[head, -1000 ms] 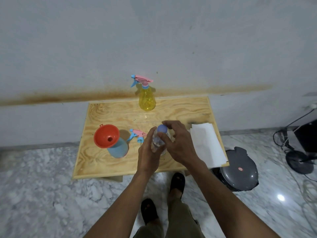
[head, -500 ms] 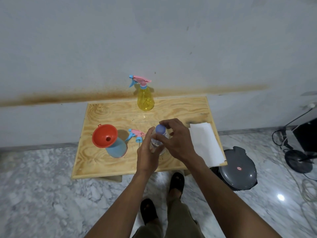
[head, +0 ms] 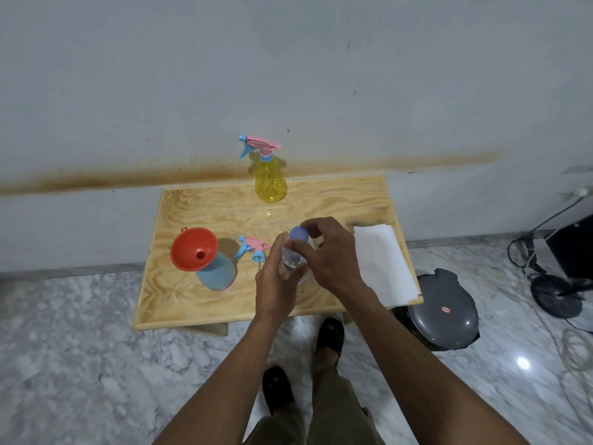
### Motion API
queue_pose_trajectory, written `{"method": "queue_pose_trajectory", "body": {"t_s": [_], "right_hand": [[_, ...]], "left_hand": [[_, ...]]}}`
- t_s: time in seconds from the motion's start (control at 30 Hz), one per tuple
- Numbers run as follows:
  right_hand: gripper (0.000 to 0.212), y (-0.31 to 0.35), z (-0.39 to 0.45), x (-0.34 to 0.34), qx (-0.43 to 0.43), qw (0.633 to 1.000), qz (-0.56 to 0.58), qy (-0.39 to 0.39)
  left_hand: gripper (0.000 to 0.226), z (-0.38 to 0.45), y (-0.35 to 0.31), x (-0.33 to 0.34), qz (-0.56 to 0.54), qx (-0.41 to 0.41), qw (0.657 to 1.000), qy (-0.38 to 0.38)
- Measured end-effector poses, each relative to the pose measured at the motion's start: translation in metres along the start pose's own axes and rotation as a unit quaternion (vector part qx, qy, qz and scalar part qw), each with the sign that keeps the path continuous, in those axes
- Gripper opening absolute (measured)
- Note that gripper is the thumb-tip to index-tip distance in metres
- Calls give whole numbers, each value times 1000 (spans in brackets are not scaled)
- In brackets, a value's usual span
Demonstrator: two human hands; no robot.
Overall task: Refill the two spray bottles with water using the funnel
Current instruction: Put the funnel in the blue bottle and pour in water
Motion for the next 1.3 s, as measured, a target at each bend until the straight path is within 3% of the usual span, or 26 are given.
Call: {"method": "queue_pose_trajectory", "body": {"t_s": [0.23, 0.3, 0.4, 0.7, 0.8, 0.87, 0.93, 1.1, 1.3], "right_hand": [[36, 4, -1, 1, -28, 996, -1, 82], [44, 1, -2, -2, -10, 998, 6, 58], [38, -2, -3, -3, -1, 1000, 14, 11], [38, 4, 0, 1, -21, 999, -20, 38], [34, 10, 7, -12, -28, 999, 32, -12], [32, -4, 13, -28, 11, 994, 83, -74], [32, -34, 15, -36, 64, 991, 64, -99], [37, -121, -5, -9, 175, 976, -120, 42], [32, -152, -25, 22, 161, 937, -276, 140]], "left_hand": [[73, -2, 1, -1, 1, -8, 1000, -6], [74, -2, -1, -2, 17, -4, 1000, -6], [75, -2, -2, -2, 12, -5, 1000, -2], [69, -1, -2, 0, 5, -2, 1000, 1], [70, -2, -2, -2, 7, -5, 1000, -1], [72, -1, -1, -2, 0, -4, 1000, 2], [72, 0, 1, -1, -5, -5, 1000, 5], [71, -1, 1, 1, -18, 4, 1000, -6], [71, -3, 1, -2, 1, 7, 1000, -18]]}}
Point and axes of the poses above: each hand's wrist, its own z-axis towards the middle knuckle, its own x-axis out of the palm, y = z × x, the point moved 6 cm from there along z, towards the middle knuckle, and after that the axes turned 5 degrees about z, right-handed, at the moved point
